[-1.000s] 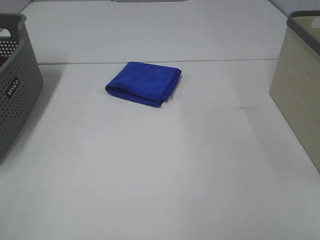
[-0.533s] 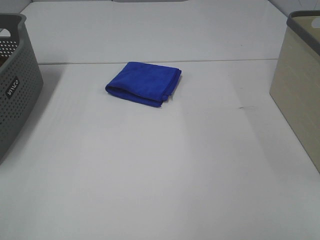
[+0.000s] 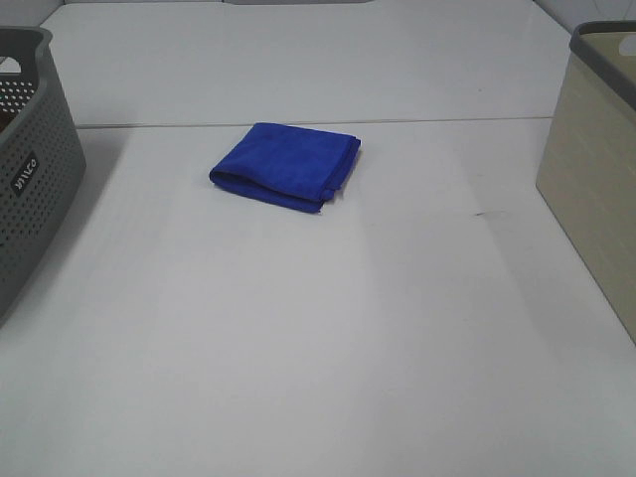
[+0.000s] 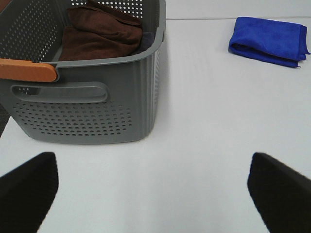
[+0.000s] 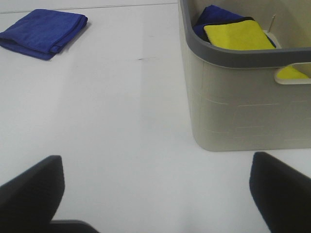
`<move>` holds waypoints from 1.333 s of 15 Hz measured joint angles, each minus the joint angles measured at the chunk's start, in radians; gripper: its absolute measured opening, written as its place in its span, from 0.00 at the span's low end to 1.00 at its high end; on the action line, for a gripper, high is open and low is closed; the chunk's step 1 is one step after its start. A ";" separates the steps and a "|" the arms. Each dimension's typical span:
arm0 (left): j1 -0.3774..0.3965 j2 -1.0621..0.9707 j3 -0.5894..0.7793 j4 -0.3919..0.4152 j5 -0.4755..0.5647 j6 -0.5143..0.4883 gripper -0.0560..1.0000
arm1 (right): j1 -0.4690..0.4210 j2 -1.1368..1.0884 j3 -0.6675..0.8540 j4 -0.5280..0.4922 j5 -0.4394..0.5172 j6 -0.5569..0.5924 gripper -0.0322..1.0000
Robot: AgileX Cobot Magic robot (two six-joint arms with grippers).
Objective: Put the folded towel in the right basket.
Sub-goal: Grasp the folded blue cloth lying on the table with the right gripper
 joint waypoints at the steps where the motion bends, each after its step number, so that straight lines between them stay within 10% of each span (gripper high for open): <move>1: 0.000 0.000 0.000 0.000 0.000 0.000 0.99 | 0.000 0.060 -0.043 0.030 0.002 0.000 0.98; 11: 0.000 0.000 0.000 0.000 0.000 0.000 0.99 | 0.011 1.240 -0.809 0.418 0.072 -0.037 0.98; 20: 0.000 0.000 0.000 0.000 0.000 0.000 0.99 | 0.218 1.994 -1.025 0.813 -0.369 -0.146 0.97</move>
